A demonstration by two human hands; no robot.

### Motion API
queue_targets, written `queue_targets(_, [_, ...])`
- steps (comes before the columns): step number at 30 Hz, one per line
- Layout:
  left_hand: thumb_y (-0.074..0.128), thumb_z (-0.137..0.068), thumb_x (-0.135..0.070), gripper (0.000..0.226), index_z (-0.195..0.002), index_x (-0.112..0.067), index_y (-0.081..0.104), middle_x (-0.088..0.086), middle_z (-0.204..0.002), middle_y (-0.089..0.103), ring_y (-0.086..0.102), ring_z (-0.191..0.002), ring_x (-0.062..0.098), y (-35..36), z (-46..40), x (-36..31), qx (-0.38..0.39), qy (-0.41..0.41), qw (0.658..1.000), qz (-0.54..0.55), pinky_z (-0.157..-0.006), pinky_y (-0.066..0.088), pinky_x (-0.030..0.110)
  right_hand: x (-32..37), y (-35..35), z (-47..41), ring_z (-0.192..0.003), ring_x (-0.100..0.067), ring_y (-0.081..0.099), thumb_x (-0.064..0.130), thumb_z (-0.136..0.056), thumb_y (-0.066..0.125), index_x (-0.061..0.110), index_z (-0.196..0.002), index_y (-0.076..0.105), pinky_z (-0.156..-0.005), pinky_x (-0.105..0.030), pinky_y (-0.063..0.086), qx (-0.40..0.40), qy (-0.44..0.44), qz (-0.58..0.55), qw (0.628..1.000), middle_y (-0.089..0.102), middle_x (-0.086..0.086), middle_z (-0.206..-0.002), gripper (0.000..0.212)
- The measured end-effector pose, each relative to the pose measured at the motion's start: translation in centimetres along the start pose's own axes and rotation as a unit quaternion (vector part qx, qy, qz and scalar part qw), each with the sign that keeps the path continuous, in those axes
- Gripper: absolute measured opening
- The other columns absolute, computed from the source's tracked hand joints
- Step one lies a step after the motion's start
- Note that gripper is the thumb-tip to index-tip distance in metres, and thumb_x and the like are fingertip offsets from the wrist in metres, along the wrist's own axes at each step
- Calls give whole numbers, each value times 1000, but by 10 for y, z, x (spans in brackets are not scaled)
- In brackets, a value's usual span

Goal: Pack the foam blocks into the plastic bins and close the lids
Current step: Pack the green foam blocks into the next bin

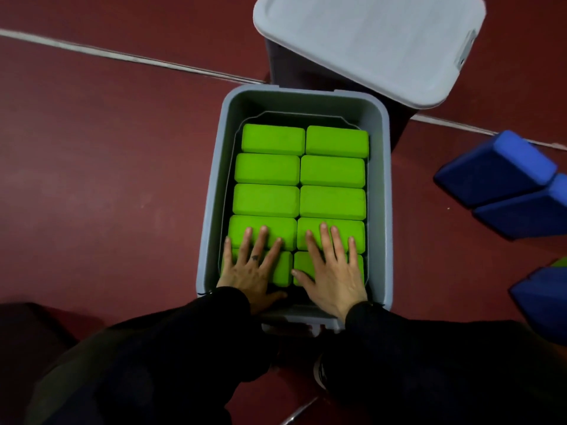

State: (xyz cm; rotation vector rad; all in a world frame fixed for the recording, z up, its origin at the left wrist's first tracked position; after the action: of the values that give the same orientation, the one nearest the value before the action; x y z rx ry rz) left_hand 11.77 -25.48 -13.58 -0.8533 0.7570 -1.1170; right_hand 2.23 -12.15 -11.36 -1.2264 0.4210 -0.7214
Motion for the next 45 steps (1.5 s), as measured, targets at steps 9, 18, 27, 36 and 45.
queue_targets(9, [75,-61,-69,118,-160,-33,22,11,-169,10,8,-153,46,-11,-9,-3,-41,-8,999,-28,-106,4,84,-7,8,-9,-157,-31,-9,79,-93,25,27,-164,10,-123,-62,1,28,-10,-38,999,-8,-11,-171,89])
queue_targets(18, [59,-57,-88,125,-161,-36,11,10,-169,5,6,-152,47,-3,-15,0,-6,-23,1000,-11,-102,12,85,-31,-86,-118,-156,-29,10,47,-96,48,21,-161,25,-124,-49,11,-84,58,-152,983,9,-9,-171,74])
queue_targets(27, [48,-70,-88,106,-158,-31,30,13,-167,17,16,-150,49,-12,-15,-6,-68,4,998,9,-105,13,83,-55,-79,-218,-156,-36,11,74,-98,17,10,-162,17,-127,-50,15,-26,52,-47,997,11,-20,-168,90])
queue_targets(36, [32,-100,-45,65,-156,-12,33,12,-167,18,14,-155,32,-132,-111,-17,-188,16,980,67,-122,18,59,-40,-68,-212,-157,-36,-8,54,-104,26,11,-163,1,-127,-49,-2,-18,20,-51,998,-9,-20,-168,77])
queue_targets(45, [18,-94,-58,79,-161,-21,-3,-3,-168,-18,-20,-153,30,-140,-232,11,-64,-37,996,44,-115,-6,72,-50,-75,-208,-158,-31,6,36,-86,26,9,-162,17,-126,-49,15,-52,-29,-30,998,10,-17,-170,81])
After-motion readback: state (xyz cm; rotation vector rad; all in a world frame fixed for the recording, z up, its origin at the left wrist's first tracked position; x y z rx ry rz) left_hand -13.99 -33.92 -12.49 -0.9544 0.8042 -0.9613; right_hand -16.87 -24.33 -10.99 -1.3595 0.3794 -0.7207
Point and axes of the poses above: each hand's wrist, its own z-axis away from the middle knuckle, its own y-axis out of the palm, x = y × z, the point moved 10 cm from there along -z, towards the middle knuckle
